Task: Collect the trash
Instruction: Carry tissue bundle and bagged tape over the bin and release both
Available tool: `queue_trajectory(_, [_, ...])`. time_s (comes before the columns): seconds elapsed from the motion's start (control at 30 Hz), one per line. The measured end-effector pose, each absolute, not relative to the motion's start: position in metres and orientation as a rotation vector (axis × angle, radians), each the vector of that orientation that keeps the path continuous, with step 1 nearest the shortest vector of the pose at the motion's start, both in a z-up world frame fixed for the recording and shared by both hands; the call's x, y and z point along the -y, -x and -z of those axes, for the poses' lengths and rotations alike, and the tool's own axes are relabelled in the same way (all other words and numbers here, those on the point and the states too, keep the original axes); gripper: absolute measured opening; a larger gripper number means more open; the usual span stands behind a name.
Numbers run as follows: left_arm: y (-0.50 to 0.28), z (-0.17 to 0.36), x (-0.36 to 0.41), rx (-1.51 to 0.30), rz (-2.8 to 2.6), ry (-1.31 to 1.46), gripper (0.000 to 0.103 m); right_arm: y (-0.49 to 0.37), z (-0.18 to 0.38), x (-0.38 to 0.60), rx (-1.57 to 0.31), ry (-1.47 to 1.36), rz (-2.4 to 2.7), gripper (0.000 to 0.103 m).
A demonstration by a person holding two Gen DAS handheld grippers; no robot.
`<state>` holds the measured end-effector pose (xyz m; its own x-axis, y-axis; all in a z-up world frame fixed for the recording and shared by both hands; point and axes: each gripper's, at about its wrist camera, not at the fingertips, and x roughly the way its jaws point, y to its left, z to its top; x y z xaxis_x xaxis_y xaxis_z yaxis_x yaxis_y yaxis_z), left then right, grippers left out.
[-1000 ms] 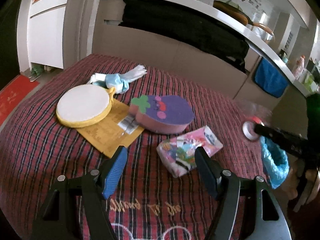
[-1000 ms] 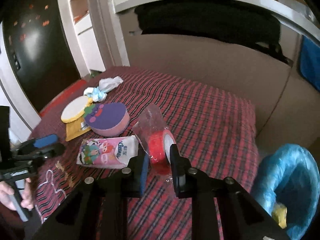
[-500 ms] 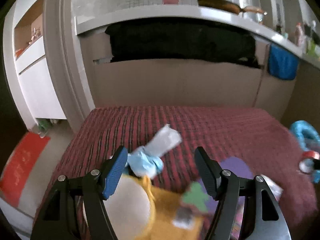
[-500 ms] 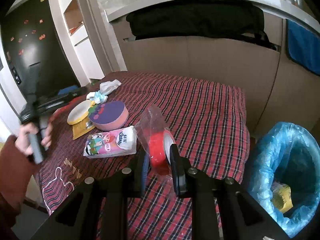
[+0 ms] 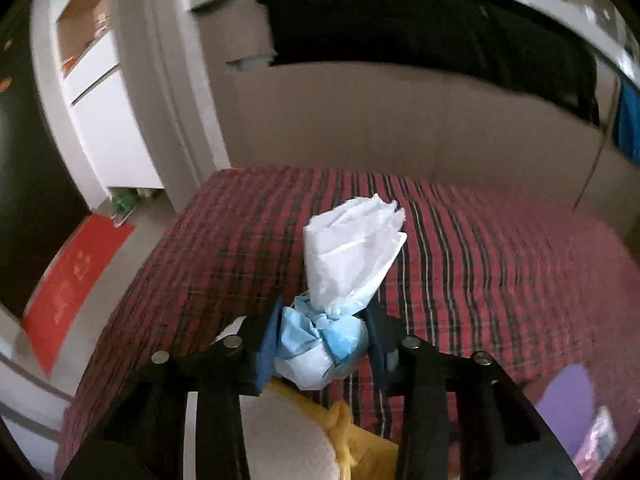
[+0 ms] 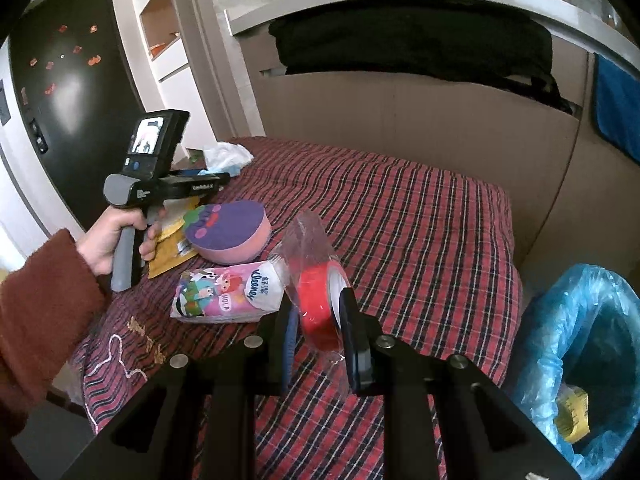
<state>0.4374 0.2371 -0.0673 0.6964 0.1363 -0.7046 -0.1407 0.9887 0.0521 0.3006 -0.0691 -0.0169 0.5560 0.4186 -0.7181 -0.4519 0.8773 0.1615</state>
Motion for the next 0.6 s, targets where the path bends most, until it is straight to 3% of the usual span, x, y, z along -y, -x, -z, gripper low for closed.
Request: queue_trajectory(0.6, [-0.312,-0.020,-0.186,-0.631,0.008,0.172,0.036,-0.271,-0.014,0.086,-0.759,-0.009,-0.525,0.018])
